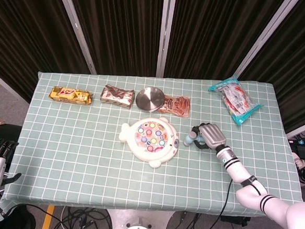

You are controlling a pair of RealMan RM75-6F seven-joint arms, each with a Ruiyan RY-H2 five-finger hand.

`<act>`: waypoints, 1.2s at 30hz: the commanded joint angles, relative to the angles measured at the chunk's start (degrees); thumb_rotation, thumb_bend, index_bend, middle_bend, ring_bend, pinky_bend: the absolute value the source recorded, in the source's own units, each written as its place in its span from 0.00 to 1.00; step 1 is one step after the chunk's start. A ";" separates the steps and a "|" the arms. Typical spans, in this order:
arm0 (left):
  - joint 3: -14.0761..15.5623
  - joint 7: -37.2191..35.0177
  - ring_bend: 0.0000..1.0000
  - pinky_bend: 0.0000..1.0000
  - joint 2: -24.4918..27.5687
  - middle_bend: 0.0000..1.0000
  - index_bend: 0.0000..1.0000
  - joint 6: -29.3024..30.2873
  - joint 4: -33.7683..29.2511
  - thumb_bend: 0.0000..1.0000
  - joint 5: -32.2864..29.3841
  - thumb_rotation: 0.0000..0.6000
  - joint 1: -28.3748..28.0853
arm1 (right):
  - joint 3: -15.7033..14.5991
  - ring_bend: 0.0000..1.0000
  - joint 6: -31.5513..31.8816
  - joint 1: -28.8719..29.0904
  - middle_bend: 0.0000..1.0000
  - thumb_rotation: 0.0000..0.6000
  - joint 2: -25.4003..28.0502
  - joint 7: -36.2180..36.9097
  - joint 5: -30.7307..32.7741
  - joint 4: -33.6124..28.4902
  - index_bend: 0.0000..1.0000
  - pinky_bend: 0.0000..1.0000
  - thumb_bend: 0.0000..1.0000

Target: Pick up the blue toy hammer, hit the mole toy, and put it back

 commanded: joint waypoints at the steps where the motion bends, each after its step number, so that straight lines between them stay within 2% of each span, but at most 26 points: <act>1: 0.00 -0.05 0.07 0.01 0.01 0.16 0.19 0.03 0.00 0.03 0.05 1.00 0.01 | -0.16 0.34 0.73 -0.26 0.50 1.00 -0.10 0.48 -0.17 0.29 0.51 0.37 0.34; 11: 0.11 -0.23 0.07 0.01 -0.07 0.16 0.19 0.11 0.14 0.03 0.17 1.00 0.15 | -1.04 0.35 3.34 -1.58 0.52 1.00 -1.48 4.28 -0.89 2.48 0.53 0.39 0.36; 20: 0.17 -0.54 0.07 0.01 -0.08 0.16 0.19 0.46 0.35 0.03 0.44 1.00 0.35 | -2.06 0.41 8.13 -3.61 0.56 1.00 -4.65 10.80 -2.57 7.40 0.58 0.47 0.43; 25: 0.17 -0.73 0.07 0.01 0.04 0.16 0.18 0.85 0.46 0.03 0.64 1.00 0.53 | -2.12 0.44 10.89 -4.12 0.59 1.00 -4.63 12.49 -3.55 8.26 0.61 0.52 0.46; 30: 0.19 -0.81 0.07 0.01 0.18 0.16 0.18 1.01 0.40 0.03 0.75 1.00 0.63 | -1.94 0.47 14.08 -3.85 0.61 1.00 -1.44 10.26 -5.24 4.70 0.64 0.57 0.48; 36: 0.23 -0.83 0.07 0.01 0.42 0.16 0.18 1.21 0.17 0.03 1.13 1.00 0.67 | -0.67 0.48 14.49 -1.97 0.63 1.00 6.61 -0.24 -6.27 -8.23 0.65 0.58 0.53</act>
